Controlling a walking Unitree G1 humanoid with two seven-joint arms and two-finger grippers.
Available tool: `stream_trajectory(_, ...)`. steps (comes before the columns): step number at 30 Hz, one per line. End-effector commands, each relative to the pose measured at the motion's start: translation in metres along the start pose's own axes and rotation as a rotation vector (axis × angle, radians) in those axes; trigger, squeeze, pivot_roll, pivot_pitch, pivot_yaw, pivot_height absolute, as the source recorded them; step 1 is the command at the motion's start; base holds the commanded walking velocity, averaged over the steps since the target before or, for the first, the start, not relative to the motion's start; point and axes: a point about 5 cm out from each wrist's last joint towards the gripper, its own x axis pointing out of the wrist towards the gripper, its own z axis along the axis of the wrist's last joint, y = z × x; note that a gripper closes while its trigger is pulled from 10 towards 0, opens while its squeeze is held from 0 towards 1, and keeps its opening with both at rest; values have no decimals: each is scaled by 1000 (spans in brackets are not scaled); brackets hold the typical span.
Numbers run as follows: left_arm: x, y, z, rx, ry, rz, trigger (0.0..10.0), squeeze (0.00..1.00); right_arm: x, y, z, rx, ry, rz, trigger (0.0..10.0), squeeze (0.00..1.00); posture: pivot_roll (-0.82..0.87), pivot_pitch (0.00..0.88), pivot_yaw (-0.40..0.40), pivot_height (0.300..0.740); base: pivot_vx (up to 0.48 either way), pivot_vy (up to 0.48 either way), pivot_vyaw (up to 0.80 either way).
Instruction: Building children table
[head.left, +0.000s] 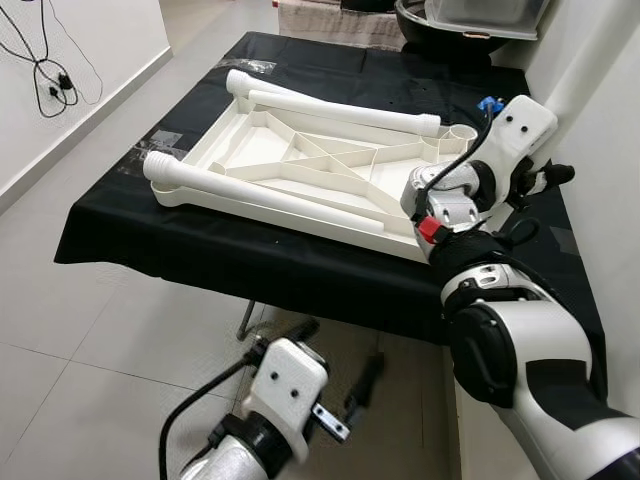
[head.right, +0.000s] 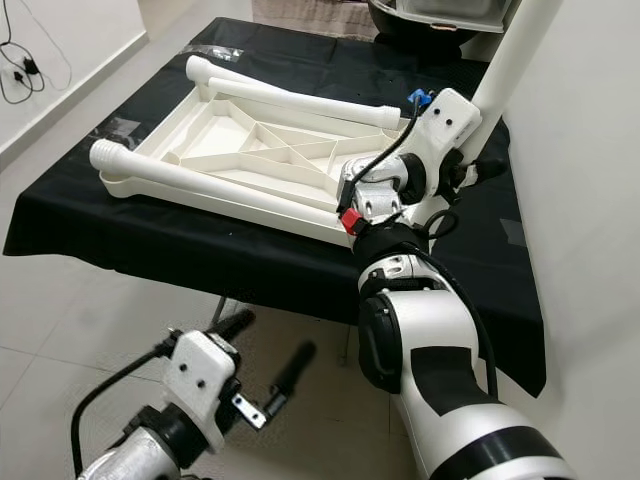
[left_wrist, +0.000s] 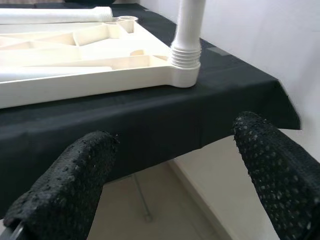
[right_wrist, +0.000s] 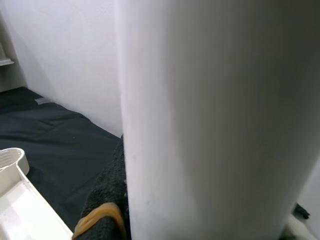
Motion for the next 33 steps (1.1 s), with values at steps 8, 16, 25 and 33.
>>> stream_trajectory(8, -3, -3, -5, -6, 26, -16, 10000, 0, -2, -6, -29, -101, 50, 9, 10000, 0, 91, 146, -73, 740, 0, 0, 0)
stream_trajectory(16, -3, -2, -6, -5, 28, -16, 10000, 0, -3, -5, -30, -75, 56, 27, 10000, 1000, 89, 145, -76, 740, 0, 0, 0)
stream_trajectory(25, -3, -1, -6, -7, 32, -7, 10000, 0, -4, -4, -28, -66, 45, 39, 10000, 0, 90, 150, -76, 740, 0, 0, 0)
stream_trajectory(33, -3, 0, -7, -3, 36, -1, 10000, 0, -9, 1, -25, -27, 56, 83, 10000, 0, 88, 148, -74, 740, 0, 0, 0)
